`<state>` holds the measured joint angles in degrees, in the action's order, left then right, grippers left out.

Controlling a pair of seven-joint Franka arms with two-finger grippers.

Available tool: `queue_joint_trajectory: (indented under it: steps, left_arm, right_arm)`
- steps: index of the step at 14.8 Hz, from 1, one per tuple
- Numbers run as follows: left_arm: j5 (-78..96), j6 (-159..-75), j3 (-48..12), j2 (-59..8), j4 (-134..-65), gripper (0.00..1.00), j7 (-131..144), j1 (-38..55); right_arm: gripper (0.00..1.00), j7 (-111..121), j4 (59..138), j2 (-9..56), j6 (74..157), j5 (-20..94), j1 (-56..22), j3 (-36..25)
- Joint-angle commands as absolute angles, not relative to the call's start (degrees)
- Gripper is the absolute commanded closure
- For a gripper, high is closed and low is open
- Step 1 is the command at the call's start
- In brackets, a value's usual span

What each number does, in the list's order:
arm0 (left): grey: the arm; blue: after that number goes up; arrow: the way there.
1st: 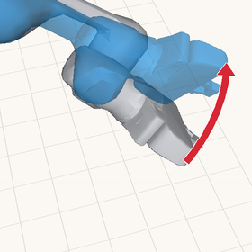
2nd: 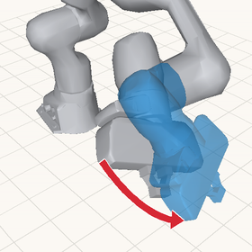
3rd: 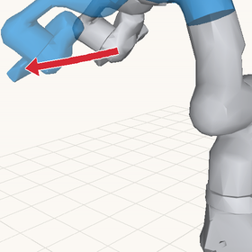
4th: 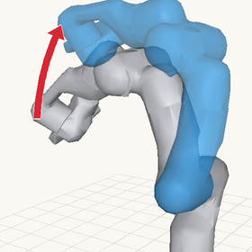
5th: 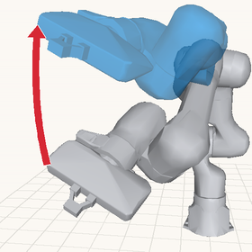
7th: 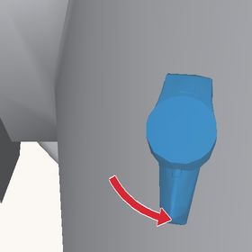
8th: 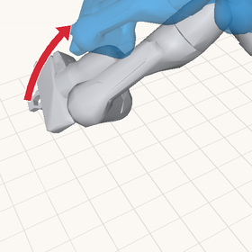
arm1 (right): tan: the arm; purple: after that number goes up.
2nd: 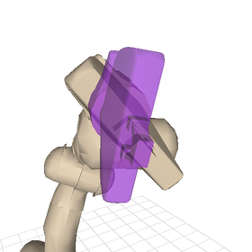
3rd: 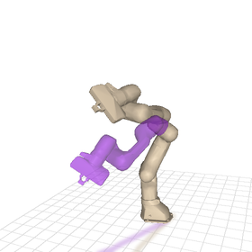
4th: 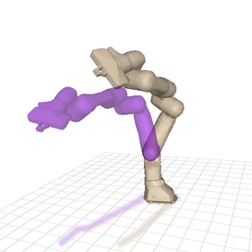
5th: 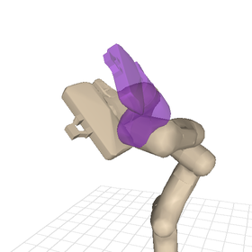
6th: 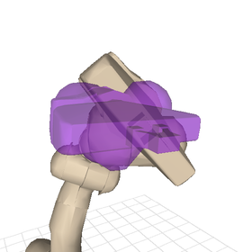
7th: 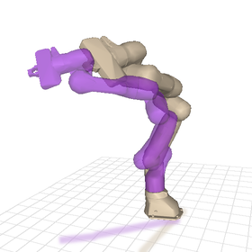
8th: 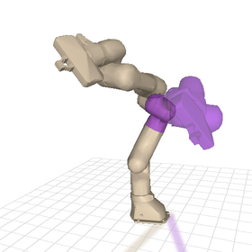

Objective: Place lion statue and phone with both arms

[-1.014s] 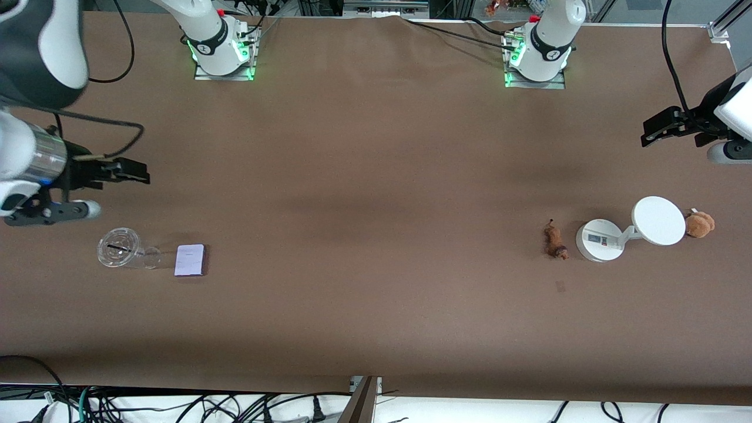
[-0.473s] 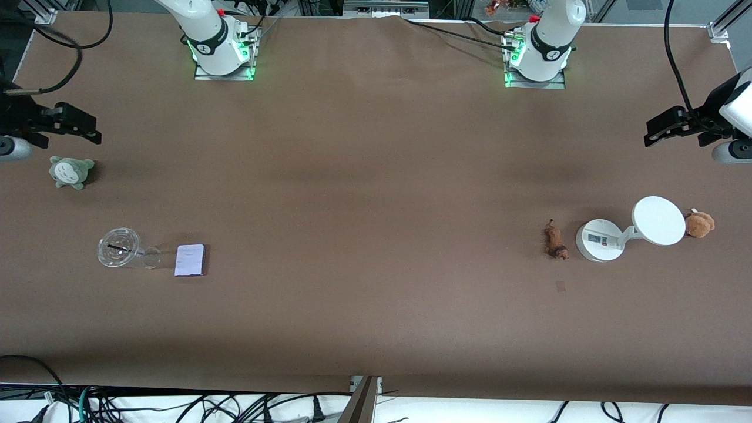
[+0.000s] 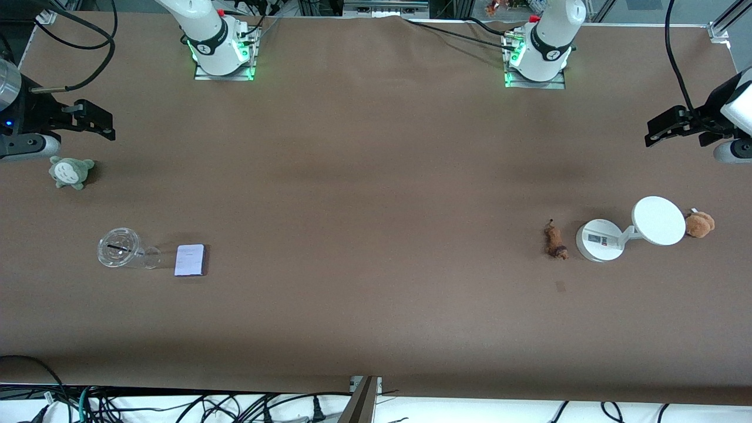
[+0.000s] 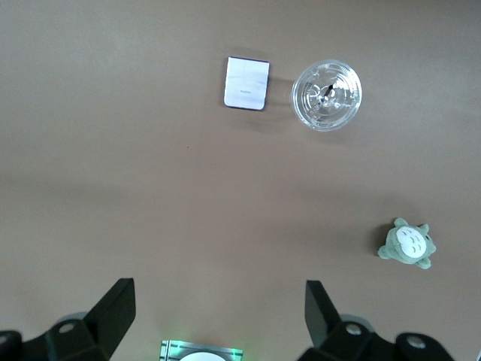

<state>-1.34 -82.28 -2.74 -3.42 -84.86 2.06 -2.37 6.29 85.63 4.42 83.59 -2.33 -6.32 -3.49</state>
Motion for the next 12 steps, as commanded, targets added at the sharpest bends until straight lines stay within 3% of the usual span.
queue_joint_trajectory:
  steps: [1, 12]
  left_arm:
    - [-0.88, -82.27, -2.81, -3.16, -84.29, 0.0, 2.72, -2.55]
    - [-0.88, -82.79, -2.81, -3.43, -84.38, 0.0, 2.72, -2.46]
  right_arm:
    - [0.0, 6.59, 84.99, 4.83, 83.5, -3.16, -5.8, -2.73]
    - [0.0, 6.42, 84.99, 4.92, 83.58, -3.34, -5.89, -2.46]
